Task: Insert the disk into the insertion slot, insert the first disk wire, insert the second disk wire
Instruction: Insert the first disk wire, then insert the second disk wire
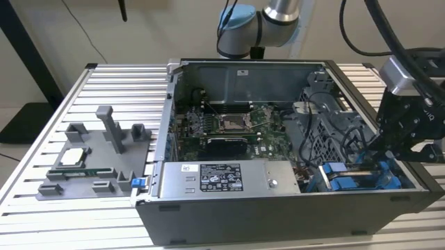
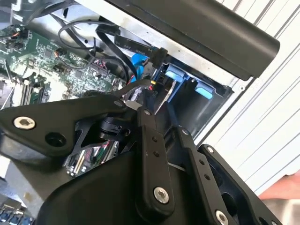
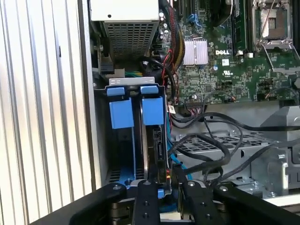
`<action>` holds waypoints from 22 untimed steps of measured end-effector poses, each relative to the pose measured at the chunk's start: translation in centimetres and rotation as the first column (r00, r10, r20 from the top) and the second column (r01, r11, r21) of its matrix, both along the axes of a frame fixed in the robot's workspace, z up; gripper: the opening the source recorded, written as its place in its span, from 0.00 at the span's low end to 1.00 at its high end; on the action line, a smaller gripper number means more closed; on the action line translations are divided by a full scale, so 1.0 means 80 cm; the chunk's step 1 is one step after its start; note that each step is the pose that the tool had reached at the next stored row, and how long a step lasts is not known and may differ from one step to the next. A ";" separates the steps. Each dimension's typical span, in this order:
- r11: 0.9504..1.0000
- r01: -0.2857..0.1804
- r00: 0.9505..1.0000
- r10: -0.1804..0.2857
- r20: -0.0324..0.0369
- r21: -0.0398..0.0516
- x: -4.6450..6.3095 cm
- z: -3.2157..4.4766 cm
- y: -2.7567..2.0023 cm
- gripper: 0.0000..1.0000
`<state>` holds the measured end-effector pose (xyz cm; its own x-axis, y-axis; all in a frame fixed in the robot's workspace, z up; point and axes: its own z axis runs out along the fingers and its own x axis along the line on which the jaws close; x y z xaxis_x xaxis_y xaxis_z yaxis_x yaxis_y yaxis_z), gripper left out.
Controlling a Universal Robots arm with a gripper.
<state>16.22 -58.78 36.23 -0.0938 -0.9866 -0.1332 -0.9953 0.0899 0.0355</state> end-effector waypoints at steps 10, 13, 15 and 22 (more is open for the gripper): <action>1.000 0.000 1.000 0.000 0.030 0.001 0.013 0.0078 0.0151 1.00; 1.000 0.000 0.999 0.000 0.033 0.002 0.022 0.0086 0.0168 1.00; 1.000 0.000 0.999 0.000 0.033 0.004 0.029 0.0092 0.0170 1.00; 1.000 0.000 0.999 -0.001 0.033 0.016 0.043 0.0102 0.0156 1.00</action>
<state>19.65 -57.53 37.04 -0.0895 -0.9844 -0.1516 -0.9959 0.0899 0.0037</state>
